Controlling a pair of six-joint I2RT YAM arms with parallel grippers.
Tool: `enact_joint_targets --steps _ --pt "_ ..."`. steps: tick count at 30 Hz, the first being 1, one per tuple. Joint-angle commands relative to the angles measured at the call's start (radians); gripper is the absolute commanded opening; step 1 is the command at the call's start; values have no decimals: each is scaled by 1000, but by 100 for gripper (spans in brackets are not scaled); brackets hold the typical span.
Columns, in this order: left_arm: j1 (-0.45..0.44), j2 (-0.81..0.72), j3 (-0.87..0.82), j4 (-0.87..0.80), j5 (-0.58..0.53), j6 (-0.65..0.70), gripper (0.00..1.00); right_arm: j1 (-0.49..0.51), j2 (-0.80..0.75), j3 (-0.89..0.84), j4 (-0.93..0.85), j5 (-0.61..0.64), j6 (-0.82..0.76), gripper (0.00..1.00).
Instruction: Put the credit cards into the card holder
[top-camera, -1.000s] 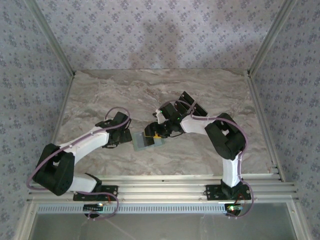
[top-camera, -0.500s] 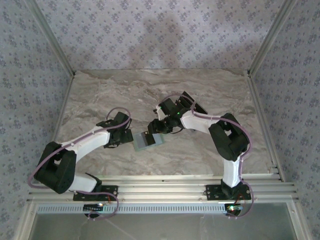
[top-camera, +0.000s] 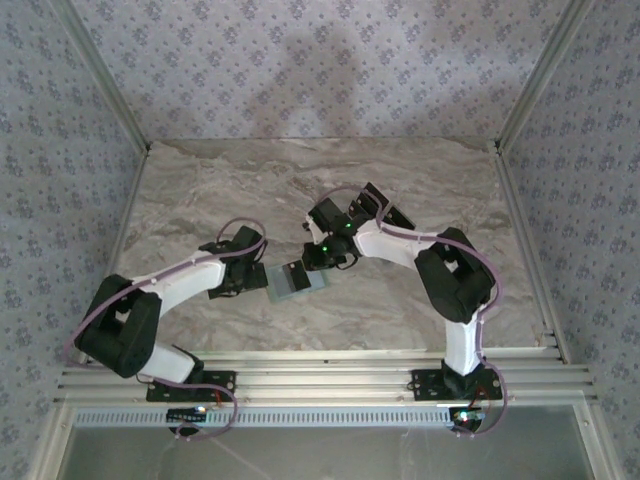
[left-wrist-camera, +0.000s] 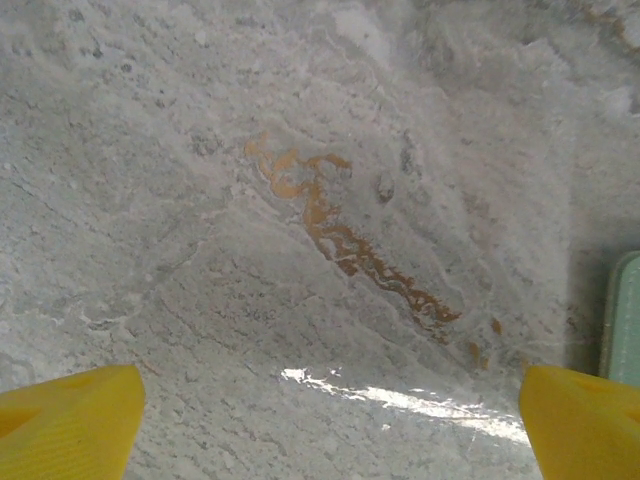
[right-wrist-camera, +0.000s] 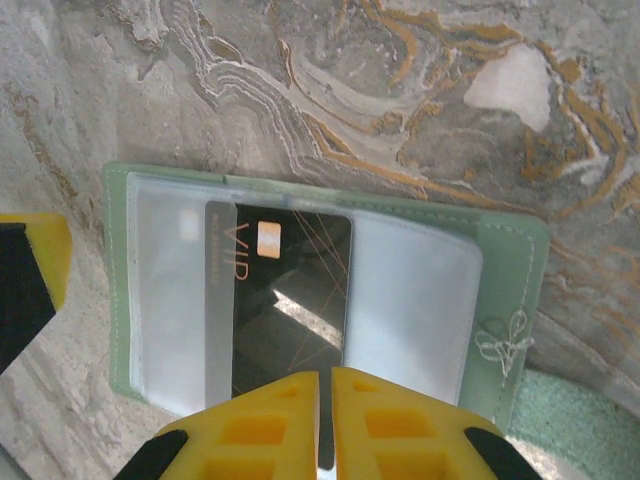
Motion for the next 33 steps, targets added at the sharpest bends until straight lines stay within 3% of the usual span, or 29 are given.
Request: enact_joint_targets --steps 1,23,33 --pt "-9 24 10 -27 -18 2 96 12 47 40 -58 39 -31 13" --pt "-14 83 -1 25 -5 10 96 85 142 104 -40 -10 20 12" --pt "-3 62 22 -11 -31 27 96 85 90 105 -5 -55 55 12"
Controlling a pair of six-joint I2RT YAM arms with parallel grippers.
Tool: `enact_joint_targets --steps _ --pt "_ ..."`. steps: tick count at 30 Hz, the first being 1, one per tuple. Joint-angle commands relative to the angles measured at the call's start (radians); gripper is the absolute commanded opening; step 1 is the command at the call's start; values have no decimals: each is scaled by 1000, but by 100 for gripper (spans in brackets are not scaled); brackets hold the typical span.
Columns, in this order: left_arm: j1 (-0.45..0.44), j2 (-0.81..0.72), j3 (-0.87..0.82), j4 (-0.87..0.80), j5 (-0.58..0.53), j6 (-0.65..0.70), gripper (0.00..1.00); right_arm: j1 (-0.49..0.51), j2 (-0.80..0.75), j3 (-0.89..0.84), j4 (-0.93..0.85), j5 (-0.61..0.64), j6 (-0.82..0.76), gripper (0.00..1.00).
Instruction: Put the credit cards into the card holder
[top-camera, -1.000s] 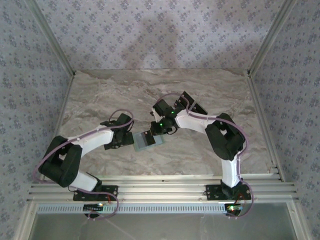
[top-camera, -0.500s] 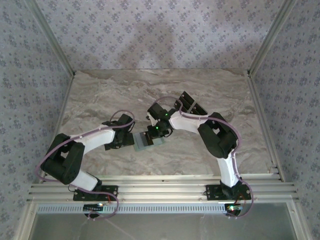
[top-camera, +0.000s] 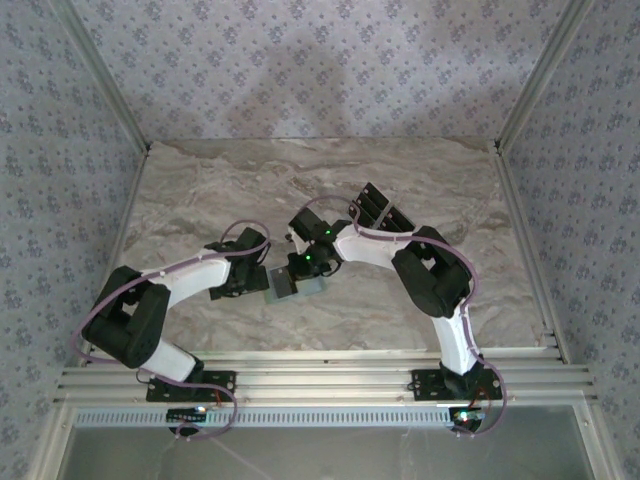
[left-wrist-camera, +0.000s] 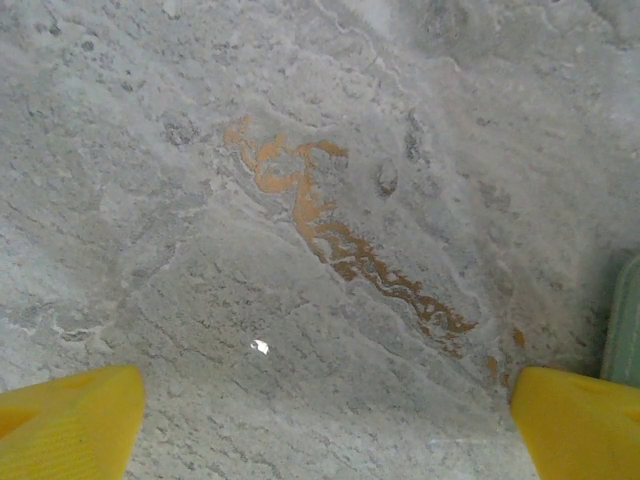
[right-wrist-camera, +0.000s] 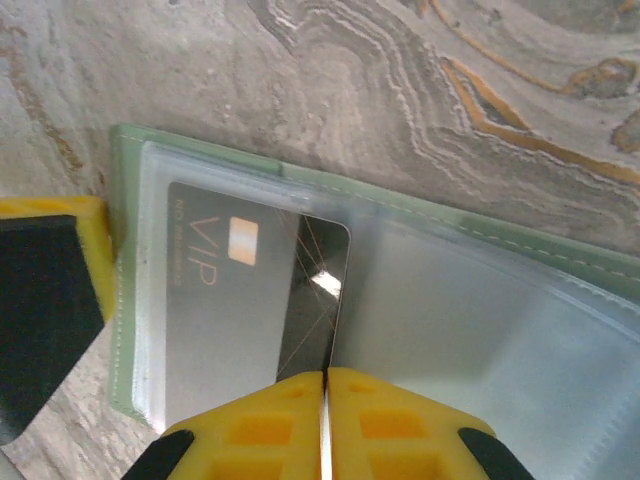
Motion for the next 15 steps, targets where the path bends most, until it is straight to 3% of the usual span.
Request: enact_joint_targets --steps 1,15 --pt "12 -6 21 -33 -33 15 96 -1 -47 7 7 -17 25 12" --pt "33 -33 0 -51 -12 10 96 -27 -47 -64 39 -2 32 12"
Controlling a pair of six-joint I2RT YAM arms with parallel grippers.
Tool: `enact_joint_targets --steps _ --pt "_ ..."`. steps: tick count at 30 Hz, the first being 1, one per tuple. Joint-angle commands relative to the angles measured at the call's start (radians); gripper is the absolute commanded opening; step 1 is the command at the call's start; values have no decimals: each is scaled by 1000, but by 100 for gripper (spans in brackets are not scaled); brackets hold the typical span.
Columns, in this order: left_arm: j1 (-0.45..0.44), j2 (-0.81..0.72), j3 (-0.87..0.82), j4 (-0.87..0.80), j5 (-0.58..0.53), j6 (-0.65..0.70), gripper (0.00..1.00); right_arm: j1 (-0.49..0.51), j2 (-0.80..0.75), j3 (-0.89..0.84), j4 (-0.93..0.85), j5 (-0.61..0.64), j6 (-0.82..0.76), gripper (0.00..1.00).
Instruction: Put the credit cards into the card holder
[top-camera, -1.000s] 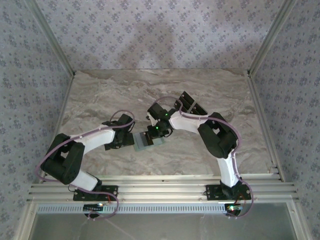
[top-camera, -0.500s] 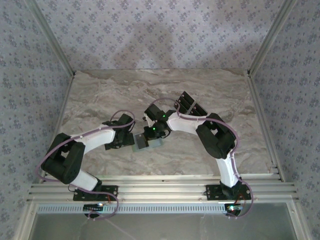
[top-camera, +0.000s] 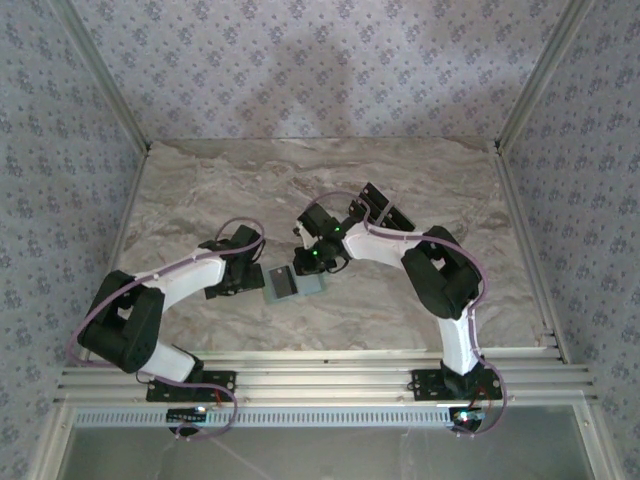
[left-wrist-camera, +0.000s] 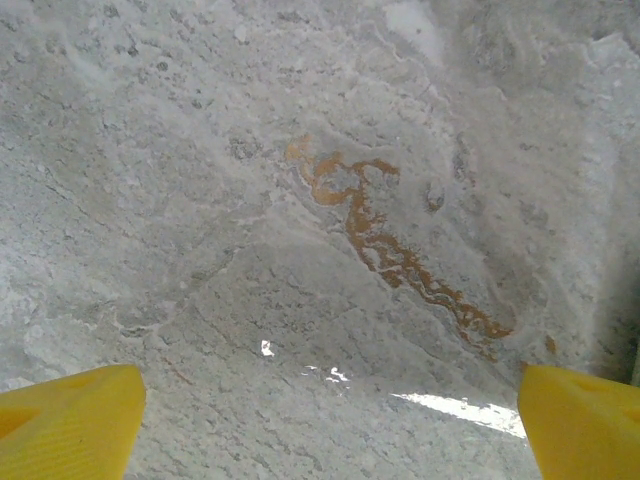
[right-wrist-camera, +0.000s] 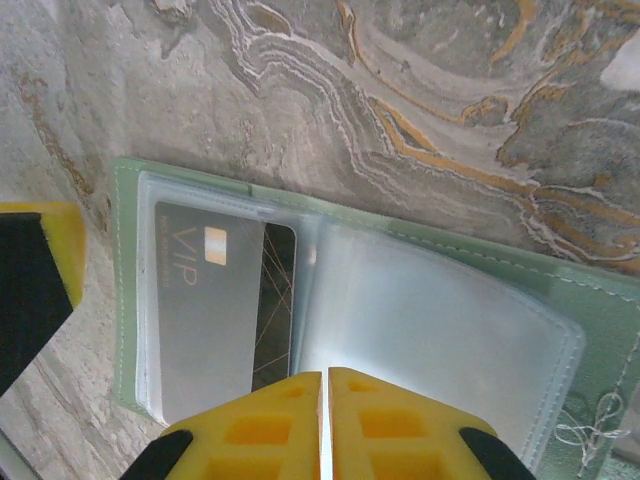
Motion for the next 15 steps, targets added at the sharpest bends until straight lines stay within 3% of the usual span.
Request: enact_joint_targets --steps 1,15 --pt "-1 1 -9 -17 -1 2 96 12 9 -12 10 -3 17 12" --pt "-2 38 -22 9 6 4 96 49 62 -3 21 -14 28 11"
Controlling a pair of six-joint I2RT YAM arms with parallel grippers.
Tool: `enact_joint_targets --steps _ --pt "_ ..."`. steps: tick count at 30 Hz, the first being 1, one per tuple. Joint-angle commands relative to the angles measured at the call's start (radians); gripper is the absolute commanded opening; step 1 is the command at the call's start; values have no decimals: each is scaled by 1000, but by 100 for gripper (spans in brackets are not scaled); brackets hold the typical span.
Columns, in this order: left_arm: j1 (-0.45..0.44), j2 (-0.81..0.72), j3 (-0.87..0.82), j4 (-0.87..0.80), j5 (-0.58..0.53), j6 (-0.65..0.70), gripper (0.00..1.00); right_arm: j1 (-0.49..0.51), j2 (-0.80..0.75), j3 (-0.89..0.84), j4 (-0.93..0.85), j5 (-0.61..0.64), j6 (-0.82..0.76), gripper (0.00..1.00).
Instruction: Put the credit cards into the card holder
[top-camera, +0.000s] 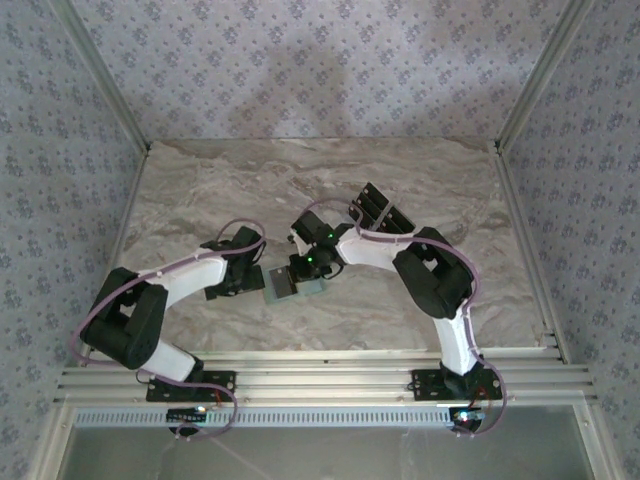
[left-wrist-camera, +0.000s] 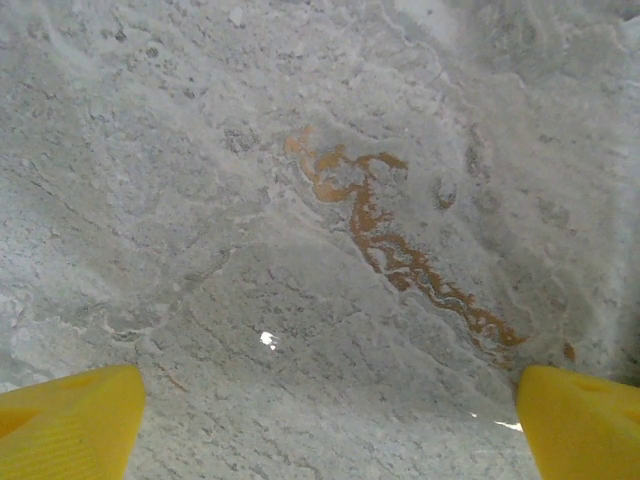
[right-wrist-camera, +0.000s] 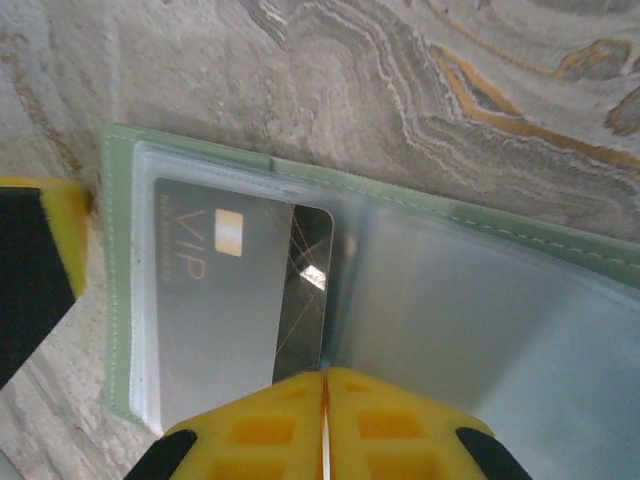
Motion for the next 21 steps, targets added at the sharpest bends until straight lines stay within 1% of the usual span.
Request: enact_joint_targets --steps 1,15,21 --pt "-1 20 -15 -2 5 6 96 14 25 -2 -6 -16 17 10" --pt "-9 55 -13 31 21 6 96 61 54 50 -9 -47 30 10" --pt "-9 66 1 39 25 8 96 53 51 61 -8 -54 34 10"
